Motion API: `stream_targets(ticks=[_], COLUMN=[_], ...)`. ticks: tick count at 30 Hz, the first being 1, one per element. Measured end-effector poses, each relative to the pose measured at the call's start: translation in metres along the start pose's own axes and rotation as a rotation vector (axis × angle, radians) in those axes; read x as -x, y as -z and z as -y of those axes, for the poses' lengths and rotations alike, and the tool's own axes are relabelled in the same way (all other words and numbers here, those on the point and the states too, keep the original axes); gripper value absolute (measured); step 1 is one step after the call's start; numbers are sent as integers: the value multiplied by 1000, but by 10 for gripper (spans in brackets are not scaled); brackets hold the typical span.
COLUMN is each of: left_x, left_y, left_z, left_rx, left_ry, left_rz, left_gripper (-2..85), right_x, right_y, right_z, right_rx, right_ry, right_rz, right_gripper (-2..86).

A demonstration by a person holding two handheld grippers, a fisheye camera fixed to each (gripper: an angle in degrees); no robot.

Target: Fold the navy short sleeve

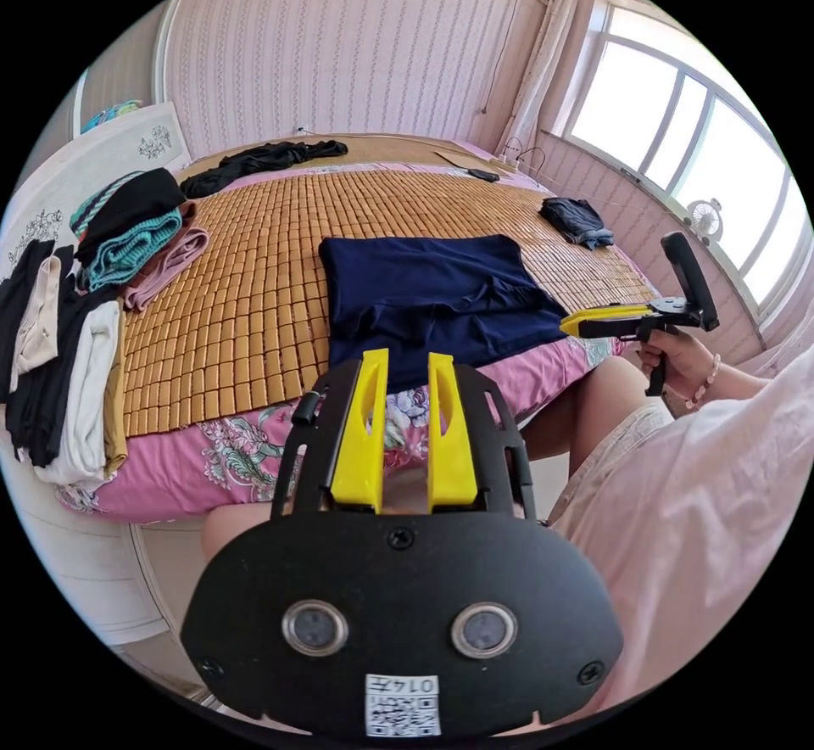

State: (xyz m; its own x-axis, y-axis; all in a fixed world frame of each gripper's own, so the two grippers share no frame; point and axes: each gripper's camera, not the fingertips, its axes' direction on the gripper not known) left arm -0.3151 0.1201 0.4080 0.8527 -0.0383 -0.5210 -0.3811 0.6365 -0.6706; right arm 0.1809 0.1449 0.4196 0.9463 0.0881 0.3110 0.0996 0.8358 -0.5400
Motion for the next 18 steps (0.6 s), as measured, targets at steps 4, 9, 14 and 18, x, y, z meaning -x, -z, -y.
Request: stream_targets(ticks=[4, 9, 14, 18], left_x=[0, -5, -6, 2], left_y=[-32, -66, -104, -134], left_z=[24, 57, 92, 109], left_rx=[54, 96, 179, 282], left_ry=[-7, -91, -146, -128], left_rz=[-16, 51, 53, 84], left_gripper=[80, 85, 99, 91], right_x=[-10, -18, -24, -30], right_y=[-13, -37, -91, -116], right_z=[30, 70, 105, 109], right_rx=[12, 35, 198, 280], right_ry=[24, 63, 74, 47], right_rz=[-80, -171, -250, -272], right_gripper=[85, 116, 125, 94])
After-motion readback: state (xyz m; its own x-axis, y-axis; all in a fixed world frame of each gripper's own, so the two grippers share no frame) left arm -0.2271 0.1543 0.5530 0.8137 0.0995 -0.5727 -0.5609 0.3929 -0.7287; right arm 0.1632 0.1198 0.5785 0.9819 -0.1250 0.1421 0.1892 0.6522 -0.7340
